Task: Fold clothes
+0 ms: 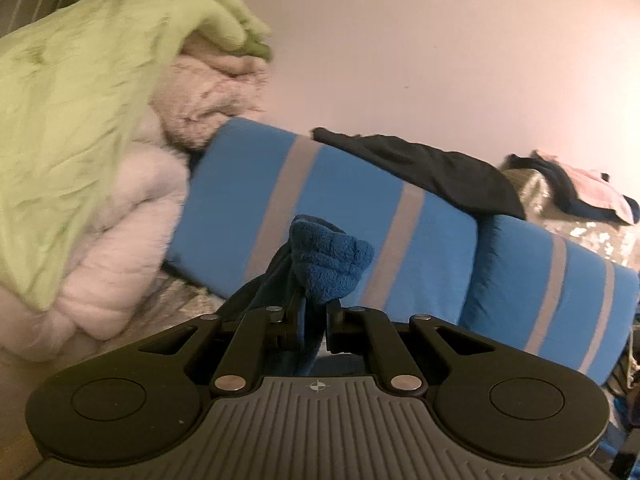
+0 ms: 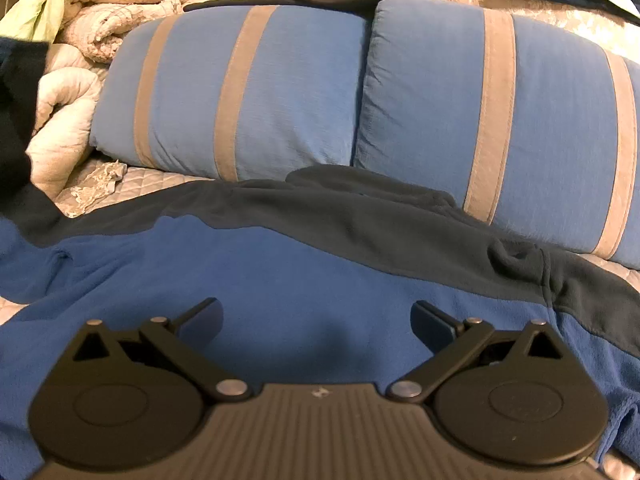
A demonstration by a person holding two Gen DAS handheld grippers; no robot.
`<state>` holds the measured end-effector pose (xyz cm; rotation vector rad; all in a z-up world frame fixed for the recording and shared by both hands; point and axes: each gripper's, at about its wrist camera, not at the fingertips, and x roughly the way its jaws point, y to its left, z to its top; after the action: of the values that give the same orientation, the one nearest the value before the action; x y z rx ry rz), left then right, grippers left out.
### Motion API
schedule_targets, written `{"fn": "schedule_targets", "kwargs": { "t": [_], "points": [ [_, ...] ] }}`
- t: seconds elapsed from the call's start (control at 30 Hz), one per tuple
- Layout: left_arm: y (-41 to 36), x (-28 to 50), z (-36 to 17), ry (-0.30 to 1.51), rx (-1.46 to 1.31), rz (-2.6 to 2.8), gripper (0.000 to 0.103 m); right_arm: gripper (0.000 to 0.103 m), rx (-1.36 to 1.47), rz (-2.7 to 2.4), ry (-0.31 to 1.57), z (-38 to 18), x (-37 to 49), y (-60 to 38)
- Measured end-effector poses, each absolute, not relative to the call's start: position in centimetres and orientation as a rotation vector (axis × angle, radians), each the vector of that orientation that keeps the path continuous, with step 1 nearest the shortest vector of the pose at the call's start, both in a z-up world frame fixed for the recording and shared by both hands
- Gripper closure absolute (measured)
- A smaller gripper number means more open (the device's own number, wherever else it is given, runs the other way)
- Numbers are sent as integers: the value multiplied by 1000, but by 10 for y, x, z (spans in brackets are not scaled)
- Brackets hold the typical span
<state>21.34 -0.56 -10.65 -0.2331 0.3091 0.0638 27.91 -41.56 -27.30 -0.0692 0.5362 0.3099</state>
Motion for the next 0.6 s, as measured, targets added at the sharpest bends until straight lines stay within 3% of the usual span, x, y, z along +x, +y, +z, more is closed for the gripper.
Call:
{"fn": "schedule_targets", "kwargs": {
  "t": [0.6],
  "points": [
    [-90, 264, -118, 383, -180, -82, 95, 0, -83, 324, 560, -273, 282, -416]
  ]
}}
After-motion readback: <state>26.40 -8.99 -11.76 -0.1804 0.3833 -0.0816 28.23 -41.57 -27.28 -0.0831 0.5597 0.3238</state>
